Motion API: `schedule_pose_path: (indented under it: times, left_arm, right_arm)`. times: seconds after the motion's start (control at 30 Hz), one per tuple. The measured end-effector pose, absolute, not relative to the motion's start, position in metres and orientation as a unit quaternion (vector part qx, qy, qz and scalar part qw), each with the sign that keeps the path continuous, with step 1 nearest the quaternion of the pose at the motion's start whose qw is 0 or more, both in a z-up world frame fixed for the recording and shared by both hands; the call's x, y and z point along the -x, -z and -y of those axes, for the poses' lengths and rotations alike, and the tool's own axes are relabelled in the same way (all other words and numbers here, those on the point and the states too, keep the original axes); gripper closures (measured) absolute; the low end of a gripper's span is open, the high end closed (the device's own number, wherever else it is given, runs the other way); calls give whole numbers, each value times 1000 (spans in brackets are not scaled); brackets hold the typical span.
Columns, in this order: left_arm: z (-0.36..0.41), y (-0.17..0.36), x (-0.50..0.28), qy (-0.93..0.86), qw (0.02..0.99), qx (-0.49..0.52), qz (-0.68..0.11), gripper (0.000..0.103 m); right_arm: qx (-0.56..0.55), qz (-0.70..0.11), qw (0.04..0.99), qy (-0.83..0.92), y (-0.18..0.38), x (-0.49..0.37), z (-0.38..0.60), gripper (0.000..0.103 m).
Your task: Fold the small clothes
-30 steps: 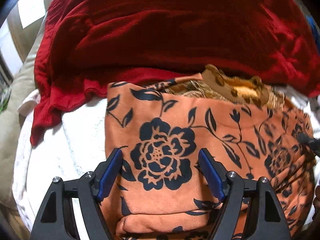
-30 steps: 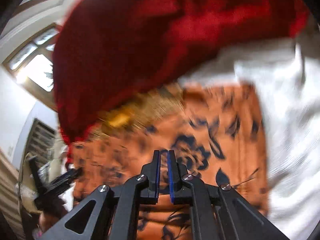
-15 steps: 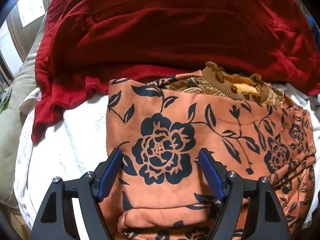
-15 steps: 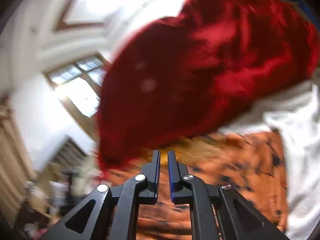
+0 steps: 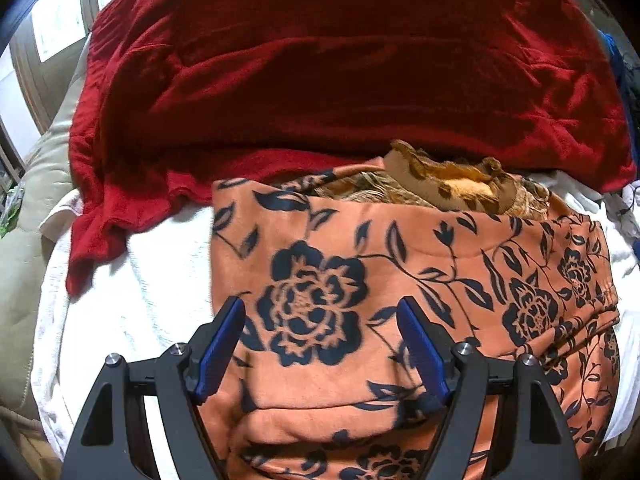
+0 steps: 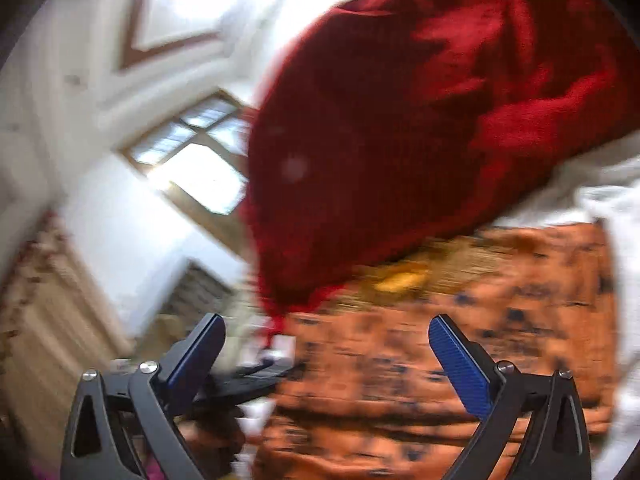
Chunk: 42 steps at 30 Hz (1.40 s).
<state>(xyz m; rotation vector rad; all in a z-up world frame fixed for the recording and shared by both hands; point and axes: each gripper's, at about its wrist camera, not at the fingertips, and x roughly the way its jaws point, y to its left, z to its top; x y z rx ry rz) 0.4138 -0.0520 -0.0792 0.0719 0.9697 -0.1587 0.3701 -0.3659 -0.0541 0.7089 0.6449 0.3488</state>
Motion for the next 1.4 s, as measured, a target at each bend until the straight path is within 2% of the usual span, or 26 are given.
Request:
schedule_pose_path:
  times: [0.07,0.27,0.57,0.73,1.07,1.3,1.4]
  left_arm:
    - [41,78,-417,64,884,-26,-463,24]
    - [14,89,-432,30,877,16,-479,25]
    - [20,93,-455,29,885,-2,-466,25]
    - [13,127,-475,24,854,26,-519,23]
    - [20,81,-435,49,887,10,-460,23]
    - [30,115,-420,46,858,-55,-509,23]
    - [20,115,-417,50,854,-26,-517,23]
  right_arm:
    - [-349,-341,864,-122,67,-379,382,0]
    - [-429,-347,826,-113,94,-405,420,0]
    - [-353,-378,854,-63,100,-426,411,0]
    - [-342,-405,846,-54,127,-450,415,0]
    - [-324,-389,855,-112,86,-411,395,0]
    - [-251,-481,838,-55,125,-400,367,0]
    - [-230,-470,851,-46,116,-393,362,0]
